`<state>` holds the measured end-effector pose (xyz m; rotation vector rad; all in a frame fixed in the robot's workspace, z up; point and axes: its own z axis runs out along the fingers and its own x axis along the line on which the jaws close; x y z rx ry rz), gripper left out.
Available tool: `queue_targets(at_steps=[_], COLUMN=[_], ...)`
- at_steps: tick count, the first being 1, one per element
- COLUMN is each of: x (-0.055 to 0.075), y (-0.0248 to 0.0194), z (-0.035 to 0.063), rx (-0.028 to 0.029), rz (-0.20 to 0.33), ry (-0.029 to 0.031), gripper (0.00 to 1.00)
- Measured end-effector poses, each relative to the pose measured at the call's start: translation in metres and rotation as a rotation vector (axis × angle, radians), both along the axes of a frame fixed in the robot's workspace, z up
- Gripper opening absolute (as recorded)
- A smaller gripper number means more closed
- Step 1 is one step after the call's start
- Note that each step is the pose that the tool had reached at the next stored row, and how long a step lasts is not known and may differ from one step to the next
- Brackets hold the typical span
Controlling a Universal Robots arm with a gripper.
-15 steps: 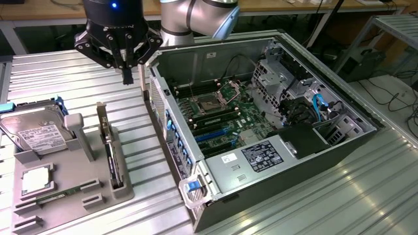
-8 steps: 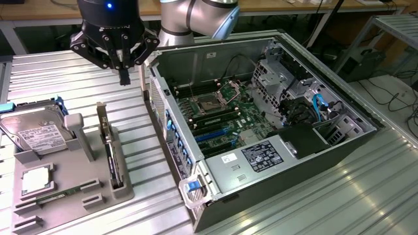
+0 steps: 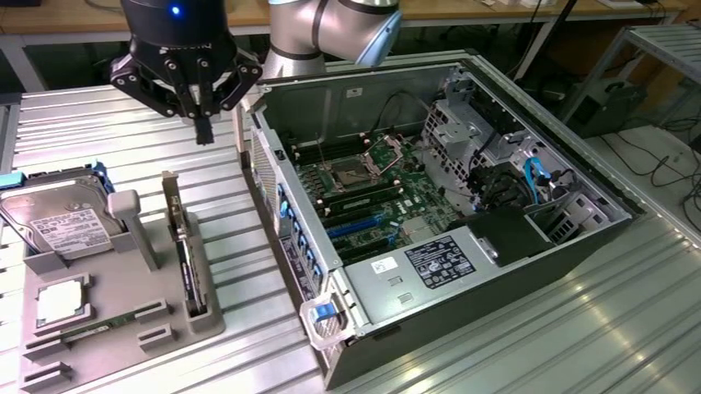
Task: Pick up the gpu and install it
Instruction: 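Reach for the gpu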
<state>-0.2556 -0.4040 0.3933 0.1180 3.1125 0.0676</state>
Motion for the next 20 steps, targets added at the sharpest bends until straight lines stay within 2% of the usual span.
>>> queue_targets(at_steps=[20], x=[-0.019], y=[-0.0074], z=[0.0], rx=[0.0], rz=[0.0], ry=[0.0], gripper=[0.11])
